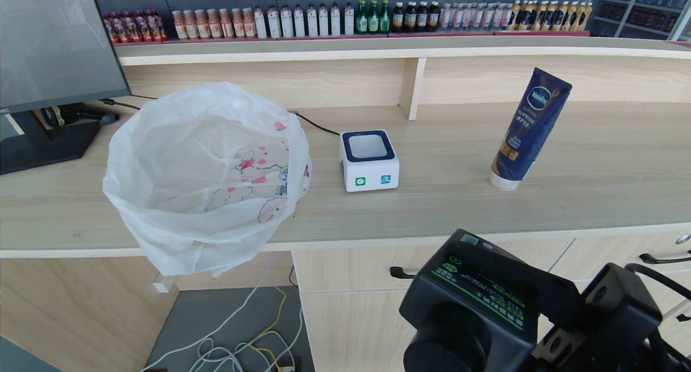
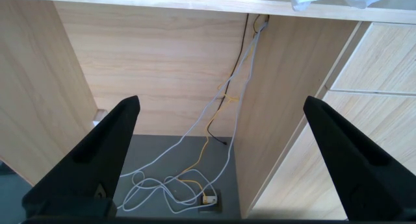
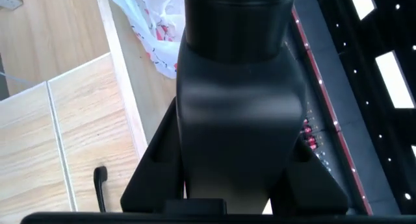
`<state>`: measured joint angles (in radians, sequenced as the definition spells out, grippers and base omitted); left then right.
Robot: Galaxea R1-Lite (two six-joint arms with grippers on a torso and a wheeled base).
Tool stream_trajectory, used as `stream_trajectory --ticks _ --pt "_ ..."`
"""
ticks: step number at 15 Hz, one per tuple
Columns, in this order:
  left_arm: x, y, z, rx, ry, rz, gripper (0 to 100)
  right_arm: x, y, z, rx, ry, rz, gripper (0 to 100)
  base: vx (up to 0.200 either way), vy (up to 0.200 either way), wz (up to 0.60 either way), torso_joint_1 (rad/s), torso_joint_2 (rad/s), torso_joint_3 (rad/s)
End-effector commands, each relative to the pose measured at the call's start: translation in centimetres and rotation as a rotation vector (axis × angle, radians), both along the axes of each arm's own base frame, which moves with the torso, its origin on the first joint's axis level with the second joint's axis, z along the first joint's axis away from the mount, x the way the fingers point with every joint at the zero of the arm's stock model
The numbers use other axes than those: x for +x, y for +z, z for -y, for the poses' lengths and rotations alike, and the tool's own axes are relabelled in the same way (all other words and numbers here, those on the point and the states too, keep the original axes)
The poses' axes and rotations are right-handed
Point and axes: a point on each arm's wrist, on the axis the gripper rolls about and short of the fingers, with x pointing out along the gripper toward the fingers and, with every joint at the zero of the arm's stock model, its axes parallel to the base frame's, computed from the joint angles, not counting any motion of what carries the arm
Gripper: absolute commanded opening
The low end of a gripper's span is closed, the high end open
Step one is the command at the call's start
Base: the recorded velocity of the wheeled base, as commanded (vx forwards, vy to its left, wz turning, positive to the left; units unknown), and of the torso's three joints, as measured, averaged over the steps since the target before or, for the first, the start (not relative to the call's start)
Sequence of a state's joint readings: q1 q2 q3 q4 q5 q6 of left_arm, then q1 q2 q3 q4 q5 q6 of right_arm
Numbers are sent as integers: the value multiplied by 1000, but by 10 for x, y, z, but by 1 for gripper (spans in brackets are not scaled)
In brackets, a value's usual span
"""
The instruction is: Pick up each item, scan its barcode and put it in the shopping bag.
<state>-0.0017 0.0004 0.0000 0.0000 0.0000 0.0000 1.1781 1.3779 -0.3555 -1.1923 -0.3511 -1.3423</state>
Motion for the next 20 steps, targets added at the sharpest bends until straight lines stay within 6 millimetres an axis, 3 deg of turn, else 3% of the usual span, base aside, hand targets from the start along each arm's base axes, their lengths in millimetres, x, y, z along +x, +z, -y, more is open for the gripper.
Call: stream_trajectory --ticks 1,20 --pt "0 0 0 0 0 0 100 2 -3 -8 -30 2 6 0 0 0 0 0 0 0" --pt "0 0 0 0 0 0 100 2 0 -6 -134 -32 159 0 0 0 0 0 0 0"
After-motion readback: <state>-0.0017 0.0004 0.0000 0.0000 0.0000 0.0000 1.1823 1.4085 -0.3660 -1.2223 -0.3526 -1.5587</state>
